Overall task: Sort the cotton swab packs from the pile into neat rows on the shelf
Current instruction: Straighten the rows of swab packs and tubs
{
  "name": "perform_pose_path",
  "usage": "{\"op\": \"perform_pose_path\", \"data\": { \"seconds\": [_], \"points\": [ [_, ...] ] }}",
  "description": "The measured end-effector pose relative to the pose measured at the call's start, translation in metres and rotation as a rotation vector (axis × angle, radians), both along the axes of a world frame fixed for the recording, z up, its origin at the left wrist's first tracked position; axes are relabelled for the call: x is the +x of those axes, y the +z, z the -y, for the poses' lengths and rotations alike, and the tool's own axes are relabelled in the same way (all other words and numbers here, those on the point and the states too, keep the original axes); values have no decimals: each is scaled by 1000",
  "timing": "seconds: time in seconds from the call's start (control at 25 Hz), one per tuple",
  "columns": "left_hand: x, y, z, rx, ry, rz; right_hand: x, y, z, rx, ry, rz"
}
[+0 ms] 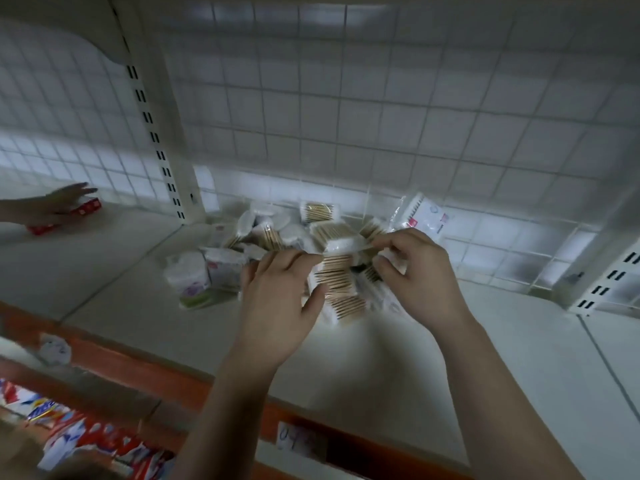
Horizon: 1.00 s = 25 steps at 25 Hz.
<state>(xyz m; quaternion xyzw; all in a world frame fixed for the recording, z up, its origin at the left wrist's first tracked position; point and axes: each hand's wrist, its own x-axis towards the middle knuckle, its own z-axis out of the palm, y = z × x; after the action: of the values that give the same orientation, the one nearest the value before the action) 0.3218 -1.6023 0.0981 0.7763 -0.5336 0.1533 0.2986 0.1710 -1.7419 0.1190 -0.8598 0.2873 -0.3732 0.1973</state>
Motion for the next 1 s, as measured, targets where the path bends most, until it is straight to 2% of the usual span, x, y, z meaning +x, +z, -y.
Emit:
{"op": "perform_pose_path", "data": {
  "seconds": [0.24, 0.44, 0.64, 1.0],
  "points": [
    [43, 2, 2, -9, -63, -10, 54, 4, 5, -92, 39, -179],
    [61, -2, 2, -15, -122, -14, 70, 3, 17, -43, 48, -293],
    [62, -1, 2, -28, -163, -13, 80, 4, 21, -53, 189, -373],
    [61, 1, 2, -12, -170, -20, 77, 3, 20, -89, 190, -287]
  ]
}}
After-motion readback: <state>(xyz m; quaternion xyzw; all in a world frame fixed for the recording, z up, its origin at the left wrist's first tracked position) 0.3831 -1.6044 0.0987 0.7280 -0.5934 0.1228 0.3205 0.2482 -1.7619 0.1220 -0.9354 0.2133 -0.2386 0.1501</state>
